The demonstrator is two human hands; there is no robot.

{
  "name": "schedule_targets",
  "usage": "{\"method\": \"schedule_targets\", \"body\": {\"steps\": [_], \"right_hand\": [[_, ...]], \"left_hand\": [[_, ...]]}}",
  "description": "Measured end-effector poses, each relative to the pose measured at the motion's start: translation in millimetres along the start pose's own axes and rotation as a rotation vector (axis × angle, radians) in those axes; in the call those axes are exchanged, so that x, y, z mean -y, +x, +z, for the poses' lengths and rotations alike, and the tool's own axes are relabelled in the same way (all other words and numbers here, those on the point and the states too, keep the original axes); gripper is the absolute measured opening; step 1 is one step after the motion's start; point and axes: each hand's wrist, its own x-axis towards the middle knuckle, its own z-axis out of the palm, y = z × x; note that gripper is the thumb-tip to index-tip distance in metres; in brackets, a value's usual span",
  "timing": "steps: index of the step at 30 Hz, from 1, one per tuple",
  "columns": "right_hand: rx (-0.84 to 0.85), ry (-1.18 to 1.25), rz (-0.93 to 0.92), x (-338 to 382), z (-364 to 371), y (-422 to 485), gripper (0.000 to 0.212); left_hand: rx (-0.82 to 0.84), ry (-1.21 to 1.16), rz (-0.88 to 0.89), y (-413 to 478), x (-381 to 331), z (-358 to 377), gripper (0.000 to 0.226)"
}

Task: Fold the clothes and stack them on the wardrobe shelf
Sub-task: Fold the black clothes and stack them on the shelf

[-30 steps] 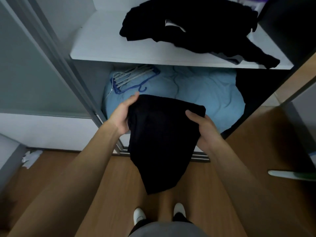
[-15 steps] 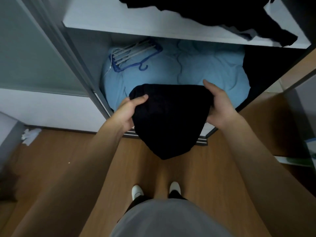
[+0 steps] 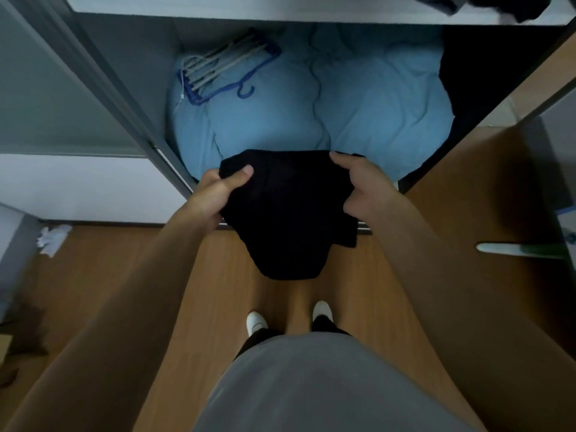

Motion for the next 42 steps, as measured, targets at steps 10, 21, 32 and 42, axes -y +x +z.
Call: {"method": "schedule_targets", "body": {"steps": [10,21,32,42], "right_hand": [[0.073,-0.065,-0.145,-19,-11,7,0.053],[0.164,-0.048,-0.141,-27,-13,9,0.046],[0.089,0.166,0.067,-17,3,13,0.034],[0.082,-0.084,-0.043,-29,5,20,0.055]], "left_hand": [[0.222,-0.161,-0.145,13,-6,-13,0.072],[-0.015,-0.207,-0.090,22,-28,7,0.036],[-0.084,0.020,0.073,30,5,-3,0.018],[-0.158,-0.094,-0.148,32,-8,-13,0.040]]}}
